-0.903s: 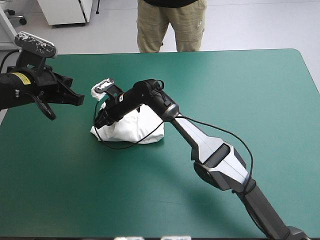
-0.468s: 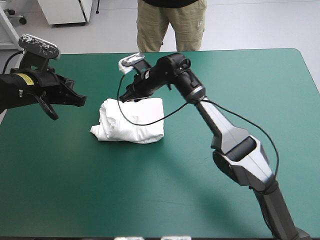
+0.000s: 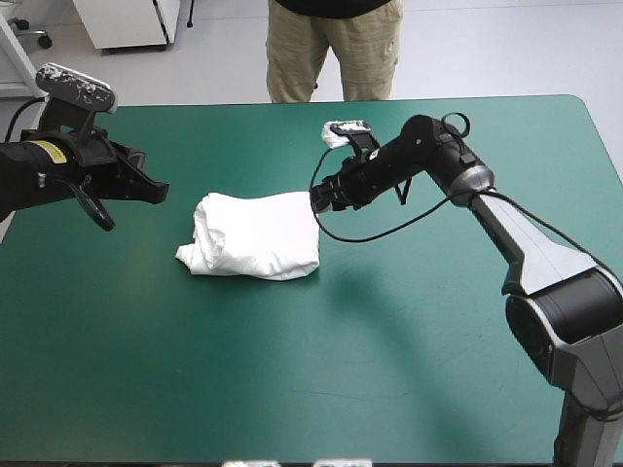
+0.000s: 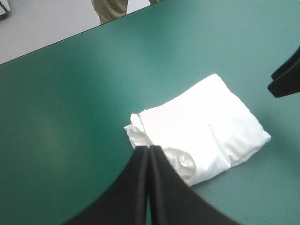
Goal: Fold the cloth
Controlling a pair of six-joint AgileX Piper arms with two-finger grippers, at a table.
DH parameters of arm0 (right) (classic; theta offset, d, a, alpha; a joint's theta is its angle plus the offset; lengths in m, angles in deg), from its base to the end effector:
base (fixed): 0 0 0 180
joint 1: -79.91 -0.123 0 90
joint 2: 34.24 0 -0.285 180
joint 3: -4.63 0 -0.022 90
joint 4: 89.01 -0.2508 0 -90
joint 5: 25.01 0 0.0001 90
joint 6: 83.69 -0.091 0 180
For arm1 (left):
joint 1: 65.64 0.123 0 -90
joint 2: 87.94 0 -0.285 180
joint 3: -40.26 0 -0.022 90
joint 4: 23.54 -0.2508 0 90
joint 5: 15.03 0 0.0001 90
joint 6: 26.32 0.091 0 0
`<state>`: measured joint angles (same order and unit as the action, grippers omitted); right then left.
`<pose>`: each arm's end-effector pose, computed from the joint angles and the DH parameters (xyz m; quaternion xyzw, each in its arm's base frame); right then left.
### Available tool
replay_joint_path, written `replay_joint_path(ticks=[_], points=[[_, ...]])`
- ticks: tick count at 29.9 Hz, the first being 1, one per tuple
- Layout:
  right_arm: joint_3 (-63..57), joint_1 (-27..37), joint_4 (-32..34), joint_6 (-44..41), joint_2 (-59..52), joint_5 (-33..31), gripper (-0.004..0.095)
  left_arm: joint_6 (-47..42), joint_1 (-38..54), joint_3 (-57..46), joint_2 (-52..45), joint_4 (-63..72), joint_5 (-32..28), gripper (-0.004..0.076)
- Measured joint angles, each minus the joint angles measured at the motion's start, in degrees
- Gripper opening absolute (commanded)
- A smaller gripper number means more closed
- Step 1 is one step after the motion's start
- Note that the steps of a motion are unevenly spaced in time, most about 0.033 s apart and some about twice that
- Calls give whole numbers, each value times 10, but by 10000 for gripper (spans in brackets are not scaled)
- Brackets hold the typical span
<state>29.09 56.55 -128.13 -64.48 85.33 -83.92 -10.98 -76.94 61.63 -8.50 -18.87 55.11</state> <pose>0.3787 0.2171 0.3060 -0.2364 0.8933 0.3257 0.2001 0.2146 -0.0500 0.4984 0.2113 0.8737 -0.0251 0.4375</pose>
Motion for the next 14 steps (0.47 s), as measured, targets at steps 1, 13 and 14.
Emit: replay_joint_path(ticks=[1,13,14], points=[[-27,6,-31,19,0,18,523,0,0,0,0,1,-1,-9],[-120,12,-174,117,75,96,516,-1,0,-2,7,1,-1,-9],[-120,12,-176,118,80,97,462,-1,0,-2,7,1,-1,-9]])
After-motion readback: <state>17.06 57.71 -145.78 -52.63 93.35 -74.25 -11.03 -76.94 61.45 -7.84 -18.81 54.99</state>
